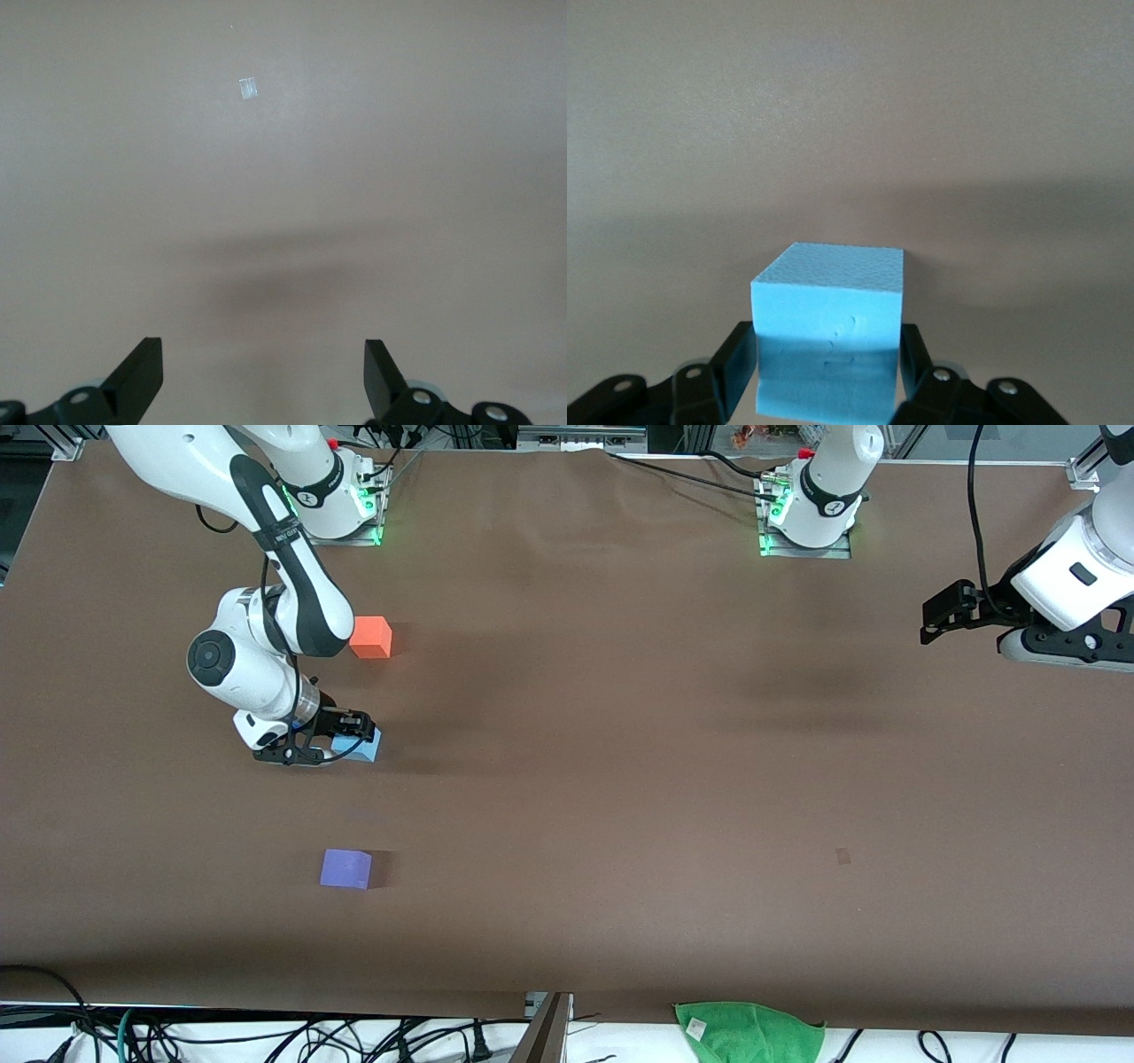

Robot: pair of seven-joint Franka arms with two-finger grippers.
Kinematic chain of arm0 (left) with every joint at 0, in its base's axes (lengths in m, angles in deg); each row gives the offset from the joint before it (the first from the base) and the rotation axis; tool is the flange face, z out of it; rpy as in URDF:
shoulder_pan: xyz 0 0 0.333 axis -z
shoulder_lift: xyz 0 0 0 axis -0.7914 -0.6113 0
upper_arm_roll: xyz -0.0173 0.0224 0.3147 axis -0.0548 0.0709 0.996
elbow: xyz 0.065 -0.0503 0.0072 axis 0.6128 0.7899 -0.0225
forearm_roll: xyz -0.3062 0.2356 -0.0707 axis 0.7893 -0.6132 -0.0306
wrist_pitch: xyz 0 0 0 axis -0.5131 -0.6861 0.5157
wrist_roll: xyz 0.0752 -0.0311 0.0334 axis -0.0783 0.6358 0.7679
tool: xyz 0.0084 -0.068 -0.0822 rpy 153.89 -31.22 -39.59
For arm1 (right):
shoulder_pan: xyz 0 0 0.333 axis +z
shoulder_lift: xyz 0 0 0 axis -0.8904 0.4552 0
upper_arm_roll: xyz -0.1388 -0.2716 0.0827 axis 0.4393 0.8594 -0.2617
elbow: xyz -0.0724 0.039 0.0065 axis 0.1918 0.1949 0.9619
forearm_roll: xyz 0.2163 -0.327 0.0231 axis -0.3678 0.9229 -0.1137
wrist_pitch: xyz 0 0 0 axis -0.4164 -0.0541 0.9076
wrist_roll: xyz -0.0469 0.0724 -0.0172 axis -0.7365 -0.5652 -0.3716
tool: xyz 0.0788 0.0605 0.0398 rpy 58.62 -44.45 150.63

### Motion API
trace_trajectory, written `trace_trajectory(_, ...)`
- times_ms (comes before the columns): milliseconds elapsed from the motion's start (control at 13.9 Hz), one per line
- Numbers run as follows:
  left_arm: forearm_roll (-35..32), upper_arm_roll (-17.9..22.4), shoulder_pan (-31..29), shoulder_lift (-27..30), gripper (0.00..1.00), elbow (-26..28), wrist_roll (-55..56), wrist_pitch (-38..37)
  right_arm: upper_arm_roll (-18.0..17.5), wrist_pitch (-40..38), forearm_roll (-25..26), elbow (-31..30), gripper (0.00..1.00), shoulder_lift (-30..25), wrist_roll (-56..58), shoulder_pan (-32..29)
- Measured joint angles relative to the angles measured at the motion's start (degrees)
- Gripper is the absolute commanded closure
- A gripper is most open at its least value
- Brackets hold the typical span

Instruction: Place blue block between orange and purple blocks

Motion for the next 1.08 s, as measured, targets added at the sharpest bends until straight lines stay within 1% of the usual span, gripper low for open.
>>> trace_trajectory(216, 0.0, -0.4, 0.1, 0.0, 0.0, 0.0, 0.0, 0.0, -0.4, -0.7, 0.0, 1.2, 0.01, -0.6, 0.0, 0.0)
trace_trajectory(289, 0.0, -0.5, 0.1, 0.0, 0.0, 0.0, 0.0, 0.0, -0.5, -2.4, 0.0, 2.4, 0.01, -1.1, 0.0, 0.1)
trace_trajectory(433, 0.0, -0.5, 0.1, 0.0, 0.0, 0.0, 0.0, -0.1, -0.7, -9.6, 0.1, 6.5, 0.01, -2.9, 0.1, 0.3)
trace_trajectory(505, 0.0, -0.5, 0.1, 0.0, 0.0, 0.0, 0.0, -0.1, -0.7, -13.9, 0.8, 9.0, 0.01, -4.2, 0.3, 0.4)
trace_trajectory(577, 0.0, -0.5, 0.1, 0.1, 0.0, 0.0, 0.0, -0.2, -0.7, -18.4, 2.6, 11.6, 0.01, -5.9, 0.3, 0.4)
trace_trajectory(866, 0.0, -0.6, 0.1, 0.1, 0.0, 0.0, 0.0, -0.2, -0.5, -36.0, 9.6, 19.6, 0.01, -15.7, 0.5, 0.3)
trace_trajectory(1010, 0.0, -0.7, 0.1, 0.1, 0.0, 0.0, 0.0, -0.3, -0.4, -44.1, 10.6, 23.1, 0.01, -20.5, 0.6, 0.3)
trace_trajectory(1082, 0.0, -0.8, 0.1, 0.1, 0.0, 0.0, 0.0, -0.3, -0.2, -47.1, 11.4, 25.3, 0.01, -22.0, 0.6, 0.3)
